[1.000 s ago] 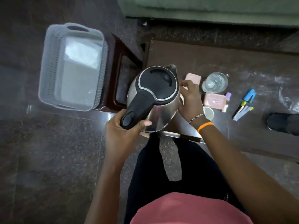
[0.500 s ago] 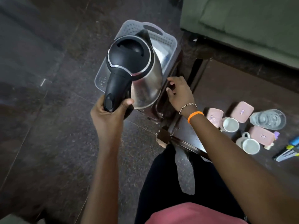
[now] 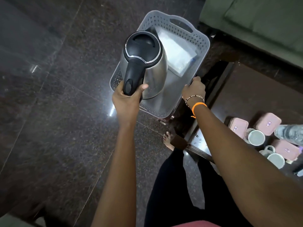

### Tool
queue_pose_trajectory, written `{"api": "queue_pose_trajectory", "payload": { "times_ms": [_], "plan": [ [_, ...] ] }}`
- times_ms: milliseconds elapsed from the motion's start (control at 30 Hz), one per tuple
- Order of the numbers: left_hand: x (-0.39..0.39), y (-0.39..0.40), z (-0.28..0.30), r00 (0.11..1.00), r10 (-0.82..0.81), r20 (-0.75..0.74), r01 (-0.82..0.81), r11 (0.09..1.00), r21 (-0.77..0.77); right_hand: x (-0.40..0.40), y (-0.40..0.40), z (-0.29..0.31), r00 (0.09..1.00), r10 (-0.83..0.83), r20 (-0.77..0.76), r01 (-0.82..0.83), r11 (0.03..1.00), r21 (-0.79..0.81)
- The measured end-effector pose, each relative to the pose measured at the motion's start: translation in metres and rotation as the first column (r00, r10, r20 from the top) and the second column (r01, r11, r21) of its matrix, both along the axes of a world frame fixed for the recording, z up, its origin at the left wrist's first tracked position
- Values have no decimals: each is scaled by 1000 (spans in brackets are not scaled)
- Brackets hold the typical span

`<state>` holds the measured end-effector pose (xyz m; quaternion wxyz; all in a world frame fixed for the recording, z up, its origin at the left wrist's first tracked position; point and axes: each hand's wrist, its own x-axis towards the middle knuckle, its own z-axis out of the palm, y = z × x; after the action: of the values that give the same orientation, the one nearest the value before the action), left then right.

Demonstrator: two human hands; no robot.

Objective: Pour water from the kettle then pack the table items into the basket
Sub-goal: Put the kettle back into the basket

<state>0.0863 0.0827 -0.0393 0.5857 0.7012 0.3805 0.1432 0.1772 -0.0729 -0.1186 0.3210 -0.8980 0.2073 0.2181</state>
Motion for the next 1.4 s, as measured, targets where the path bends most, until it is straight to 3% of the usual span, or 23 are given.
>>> {"api": "queue_pose_trajectory", "payload": {
  "times_ms": [333,567,700,867,933,1000,1133,1267,1400],
  "plan": [
    [-2,17,-18,998,48,-29,-49,998,-34,7,-4,-5,1000,2,18,-1,999,-48],
    [-13,13,-32,1000,-31,6,31,999,-20,7,-3,-7,1000,-3,-13,3,1000,-11],
    [-13,14,-34,1000,-23,-6,23,1000,-8,6,-8,-10,997,-59,-40,63,991,120],
    [-33,-17,-25,975,220,-36,-212,966,150,-6,-22,-6,982,-189,-21,185,922,341],
    [-51,-41,-19,973,229,-33,-219,958,184,-18,-32,0,982,-187,-11,175,896,407],
    [-64,-67,-18,987,134,-87,-121,983,141,-32,-46,7,984,-178,-10,163,876,453],
    [-70,-119,-23,970,-148,-192,127,985,-117,-59,-83,13,981,-195,-23,180,849,496],
    [-59,-170,-33,853,-454,-259,405,887,-222,-80,-142,12,977,-213,15,181,865,467],
    [-48,-228,-42,757,-592,-279,521,803,-290,-96,-222,6,976,-212,49,184,926,330]
  ]
}}
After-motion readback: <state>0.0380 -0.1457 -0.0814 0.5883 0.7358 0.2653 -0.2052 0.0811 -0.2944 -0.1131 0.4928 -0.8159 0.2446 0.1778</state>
